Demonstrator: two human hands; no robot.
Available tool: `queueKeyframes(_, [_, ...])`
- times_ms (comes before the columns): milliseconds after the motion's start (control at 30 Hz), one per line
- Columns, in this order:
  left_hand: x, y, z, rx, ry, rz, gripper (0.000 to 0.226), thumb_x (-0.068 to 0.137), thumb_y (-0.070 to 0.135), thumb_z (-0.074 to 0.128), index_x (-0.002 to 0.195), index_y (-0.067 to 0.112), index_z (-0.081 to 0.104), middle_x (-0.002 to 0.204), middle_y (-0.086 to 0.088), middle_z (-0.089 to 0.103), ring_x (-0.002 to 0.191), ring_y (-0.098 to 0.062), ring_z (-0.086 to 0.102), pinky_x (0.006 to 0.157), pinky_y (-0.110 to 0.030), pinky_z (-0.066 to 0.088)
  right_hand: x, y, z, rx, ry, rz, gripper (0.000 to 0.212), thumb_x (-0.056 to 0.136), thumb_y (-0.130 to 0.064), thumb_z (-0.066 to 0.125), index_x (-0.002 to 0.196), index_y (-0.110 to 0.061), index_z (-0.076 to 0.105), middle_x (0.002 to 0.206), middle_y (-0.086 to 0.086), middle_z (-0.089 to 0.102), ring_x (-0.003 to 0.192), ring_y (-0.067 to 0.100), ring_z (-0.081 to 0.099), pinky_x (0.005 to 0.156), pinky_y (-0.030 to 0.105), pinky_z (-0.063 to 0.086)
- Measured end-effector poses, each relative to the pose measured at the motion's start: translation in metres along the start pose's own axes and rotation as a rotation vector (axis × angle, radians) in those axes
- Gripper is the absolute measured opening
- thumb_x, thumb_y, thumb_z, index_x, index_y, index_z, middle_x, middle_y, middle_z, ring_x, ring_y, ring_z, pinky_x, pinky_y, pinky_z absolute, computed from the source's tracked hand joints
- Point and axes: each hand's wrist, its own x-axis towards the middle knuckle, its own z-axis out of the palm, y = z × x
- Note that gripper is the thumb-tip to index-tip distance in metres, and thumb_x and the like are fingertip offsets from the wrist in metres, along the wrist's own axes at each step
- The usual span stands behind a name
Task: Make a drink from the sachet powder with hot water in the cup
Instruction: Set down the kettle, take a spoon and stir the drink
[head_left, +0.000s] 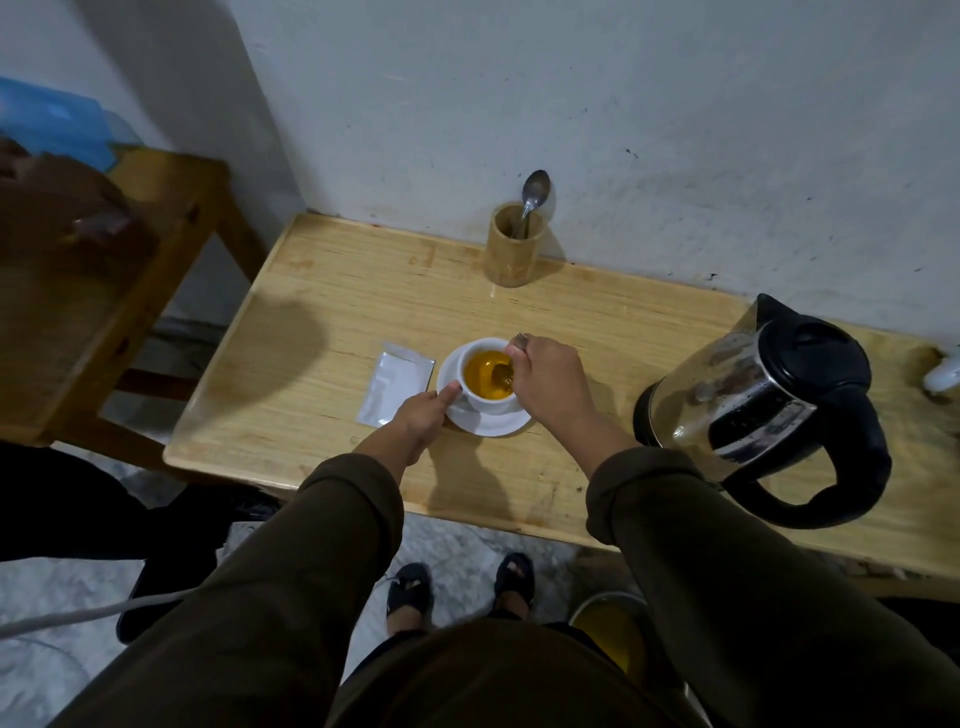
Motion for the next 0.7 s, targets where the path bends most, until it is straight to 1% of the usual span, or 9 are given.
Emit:
queueKeyframes(133, [0.0011,0.0002,-0.0012,0.001,0.003,-0.006,0.093,0.063,0.07,0.059,0.131,0.006,0.058,0.128,-0.013,0.064,0.121,-0.029,0.058,0.11,-0.047,0.043,-0.0022,-0.0022,0.0011,0.003,0.007,-0.034,0.033,0.099,-0.01,0.035,0.118,-0.003,0.061,0.116,0.016,0.066,0.107,0.033,0.058,0.088,0.037,0.045])
queueKeyframes(200, [0.002,-0.0001,-0.0021,0.002,-0.002,-0.007,0.098,0.059,0.072,0.059,0.132,0.007,0.057,0.129,-0.012,0.063,0.122,-0.029,0.058,0.111,-0.047,0.043,-0.0014,-0.0027,0.0012,0.081,-0.009,0.007,0.032,0.098,-0.014,0.039,0.114,-0.003,0.064,0.113,0.019,0.068,0.105,0.036,0.06,0.09,0.038,0.046])
queueKeyframes(267, [0.0014,0.0,-0.002,-0.005,0.001,-0.011,0.097,0.059,0.072,0.06,0.132,0.007,0.056,0.13,-0.013,0.063,0.122,-0.029,0.058,0.111,-0.047,0.043,-0.0009,-0.0036,0.0024,0.132,-0.006,0.042,0.032,0.098,-0.019,0.041,0.112,-0.004,0.066,0.111,0.018,0.069,0.104,0.035,0.062,0.09,0.037,0.047])
queueKeyframes(333, [0.0017,-0.0001,-0.002,-0.001,-0.001,-0.013,0.092,0.064,0.07,0.06,0.131,0.007,0.057,0.129,-0.013,0.063,0.121,-0.029,0.058,0.111,-0.048,0.043,-0.0006,-0.0033,0.004,0.122,-0.023,0.041,0.034,0.099,-0.022,0.041,0.109,-0.005,0.068,0.111,0.015,0.071,0.103,0.031,0.063,0.09,0.033,0.046])
queueKeyframes(467, [-0.001,0.0017,-0.0016,0.003,0.003,-0.009,0.093,0.063,0.069,0.06,0.131,0.006,0.057,0.129,-0.014,0.063,0.122,-0.03,0.058,0.111,-0.048,0.043,0.0004,-0.0032,0.0033,0.139,-0.041,0.042,0.035,0.098,-0.024,0.043,0.098,-0.001,0.068,0.099,0.018,0.072,0.095,0.033,0.065,0.087,0.037,0.05])
queueKeyframes(533, [-0.0047,0.004,0.0002,0.001,0.003,-0.006,0.084,0.072,0.065,0.059,0.132,0.006,0.056,0.13,-0.014,0.063,0.123,-0.03,0.057,0.111,-0.048,0.043,0.001,-0.0036,0.0004,0.1,-0.035,0.046,0.034,0.099,-0.023,0.041,0.101,0.002,0.064,0.102,0.019,0.069,0.097,0.033,0.063,0.083,0.034,0.047])
queueKeyframes(600, [-0.0048,0.0038,0.0001,0.003,0.017,-0.01,0.078,0.078,0.062,0.058,0.132,0.006,0.056,0.129,-0.013,0.063,0.122,-0.029,0.057,0.111,-0.047,0.043,0.0017,-0.004,-0.0024,0.054,-0.02,0.037,0.032,0.099,-0.02,0.039,0.11,0.001,0.061,0.106,0.019,0.066,0.1,0.033,0.061,0.082,0.034,0.045])
queueKeyframes(633, [-0.0032,0.0023,-0.0009,0.004,0.017,-0.01,0.08,0.077,0.065,0.059,0.131,0.007,0.057,0.128,-0.012,0.063,0.122,-0.029,0.058,0.111,-0.048,0.043,0.0023,-0.0043,-0.0032,0.031,-0.009,0.032,0.031,0.099,-0.018,0.039,0.114,-0.001,0.06,0.108,0.019,0.066,0.102,0.033,0.06,0.082,0.034,0.045])
queueKeyframes(700, [0.0018,-0.0013,-0.0033,0.008,0.013,0.005,0.097,0.061,0.077,0.061,0.129,0.009,0.059,0.126,-0.012,0.065,0.119,-0.03,0.06,0.109,-0.05,0.045,0.0035,-0.0043,-0.0021,-0.008,0.006,0.007,0.031,0.098,-0.012,0.038,0.117,-0.002,0.06,0.113,0.018,0.066,0.104,0.032,0.059,0.084,0.035,0.046])
